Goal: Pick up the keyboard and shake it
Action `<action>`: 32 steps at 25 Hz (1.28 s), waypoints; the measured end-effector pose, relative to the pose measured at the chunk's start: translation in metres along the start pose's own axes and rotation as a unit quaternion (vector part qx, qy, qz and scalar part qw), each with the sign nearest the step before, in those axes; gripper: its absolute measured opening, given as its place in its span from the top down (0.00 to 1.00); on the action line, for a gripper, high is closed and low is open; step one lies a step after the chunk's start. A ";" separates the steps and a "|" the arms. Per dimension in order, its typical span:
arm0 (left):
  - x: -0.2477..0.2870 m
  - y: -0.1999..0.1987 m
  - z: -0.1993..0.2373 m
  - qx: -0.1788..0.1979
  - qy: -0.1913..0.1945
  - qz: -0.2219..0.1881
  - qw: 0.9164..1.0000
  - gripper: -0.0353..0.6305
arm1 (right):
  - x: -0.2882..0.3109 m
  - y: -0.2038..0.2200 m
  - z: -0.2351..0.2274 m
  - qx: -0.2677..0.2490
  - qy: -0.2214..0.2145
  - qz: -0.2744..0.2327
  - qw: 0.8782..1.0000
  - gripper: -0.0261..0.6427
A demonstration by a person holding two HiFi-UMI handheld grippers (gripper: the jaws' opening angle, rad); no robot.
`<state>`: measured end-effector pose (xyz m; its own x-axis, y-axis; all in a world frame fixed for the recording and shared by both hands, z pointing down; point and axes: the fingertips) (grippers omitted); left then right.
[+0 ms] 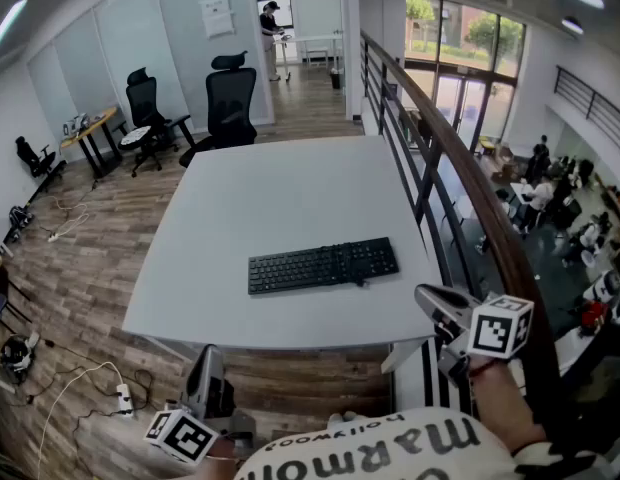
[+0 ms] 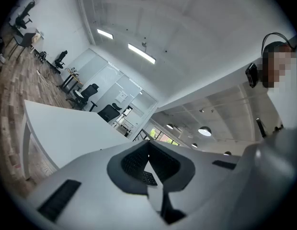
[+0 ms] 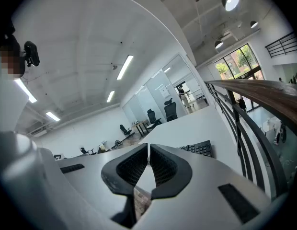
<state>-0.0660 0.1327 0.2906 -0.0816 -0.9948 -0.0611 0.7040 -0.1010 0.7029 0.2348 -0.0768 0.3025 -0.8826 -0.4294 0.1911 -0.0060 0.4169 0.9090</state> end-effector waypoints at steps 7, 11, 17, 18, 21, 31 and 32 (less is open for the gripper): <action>-0.008 -0.013 0.024 -0.002 -0.001 -0.001 1.000 0.94 | 0.020 0.011 0.016 0.001 -0.004 -0.001 1.000 0.89; -0.010 -0.021 0.032 0.000 0.000 0.004 1.000 0.94 | 0.031 0.015 0.025 0.008 -0.005 0.003 1.000 0.89; -0.021 -0.033 0.047 0.002 -0.004 0.018 1.000 0.94 | 0.051 0.023 0.041 0.029 -0.011 0.000 1.000 0.89; -0.024 -0.035 0.050 0.002 -0.007 0.021 1.000 0.94 | 0.054 0.026 0.043 0.029 -0.009 0.001 1.000 0.89; -0.037 -0.037 0.070 0.003 -0.018 0.034 0.999 0.94 | 0.066 0.044 0.051 0.025 -0.004 0.013 1.000 0.89; -0.058 -0.002 0.118 -0.044 -0.052 0.065 0.996 0.94 | 0.091 0.073 0.058 0.009 0.011 0.061 0.998 0.89; -0.056 0.000 0.121 -0.047 -0.055 0.067 0.995 0.94 | 0.098 0.073 0.058 0.004 0.007 0.065 0.998 0.89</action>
<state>-0.1469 0.1904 0.3792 -0.0563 -0.9924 0.1097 0.7768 0.0255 0.6293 0.1201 -0.0421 0.3658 -0.8691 -0.3827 0.3134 0.1045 0.4772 0.8726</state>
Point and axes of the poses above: the fingertips, and each gripper's own axes: x forward along the fingers, z to its left, y out of its underside, and after that the axes turned 8 degrees about -x, right-handed
